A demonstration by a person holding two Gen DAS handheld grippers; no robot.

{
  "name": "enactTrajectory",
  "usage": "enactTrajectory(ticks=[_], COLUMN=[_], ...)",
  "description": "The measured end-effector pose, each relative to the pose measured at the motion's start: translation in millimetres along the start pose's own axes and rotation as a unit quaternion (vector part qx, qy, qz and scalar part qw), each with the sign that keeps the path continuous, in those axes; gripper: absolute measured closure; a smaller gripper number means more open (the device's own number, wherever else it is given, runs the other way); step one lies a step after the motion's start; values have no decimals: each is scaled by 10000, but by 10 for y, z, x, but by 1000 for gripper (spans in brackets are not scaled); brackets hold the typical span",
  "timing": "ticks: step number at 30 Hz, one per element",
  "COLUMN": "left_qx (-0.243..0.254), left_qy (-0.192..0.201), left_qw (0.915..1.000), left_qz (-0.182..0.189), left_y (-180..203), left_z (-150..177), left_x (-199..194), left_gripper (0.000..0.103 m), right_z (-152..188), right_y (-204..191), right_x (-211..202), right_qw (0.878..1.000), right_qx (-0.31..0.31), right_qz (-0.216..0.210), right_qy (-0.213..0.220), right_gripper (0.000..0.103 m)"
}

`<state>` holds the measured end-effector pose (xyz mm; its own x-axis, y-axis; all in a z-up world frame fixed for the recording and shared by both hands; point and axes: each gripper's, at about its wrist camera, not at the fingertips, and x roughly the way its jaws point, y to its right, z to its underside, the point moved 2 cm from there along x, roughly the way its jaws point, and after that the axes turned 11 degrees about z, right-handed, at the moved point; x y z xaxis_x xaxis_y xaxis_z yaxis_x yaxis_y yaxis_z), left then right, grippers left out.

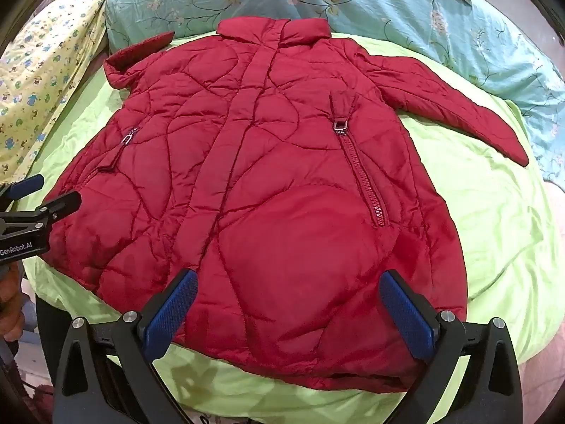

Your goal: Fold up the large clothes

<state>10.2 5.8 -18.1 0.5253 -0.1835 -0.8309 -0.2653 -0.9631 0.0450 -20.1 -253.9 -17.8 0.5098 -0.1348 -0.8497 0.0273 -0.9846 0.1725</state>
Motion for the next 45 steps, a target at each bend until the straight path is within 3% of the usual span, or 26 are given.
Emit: enactTrajectory(ticks=[26, 33, 45], left_qx=[-19, -32, -106], left_qy=[61, 439, 40], left_qw=[10000, 9990, 9996], left_qz=[-4, 88, 258], left_y=[41, 41, -3], left_z=[-26, -69, -157], left_x=[100, 88, 211], left_gripper=[0, 0, 0], right_z=[-59, -81, -191], right_y=[-55, -19, 240], right_x=[12, 27, 103], right_qw=[9999, 9999, 9984], right_qx=[10, 34, 441], right_qz=[-43, -101, -351], right_qy=[100, 57, 45], right_gripper=[0, 0, 0])
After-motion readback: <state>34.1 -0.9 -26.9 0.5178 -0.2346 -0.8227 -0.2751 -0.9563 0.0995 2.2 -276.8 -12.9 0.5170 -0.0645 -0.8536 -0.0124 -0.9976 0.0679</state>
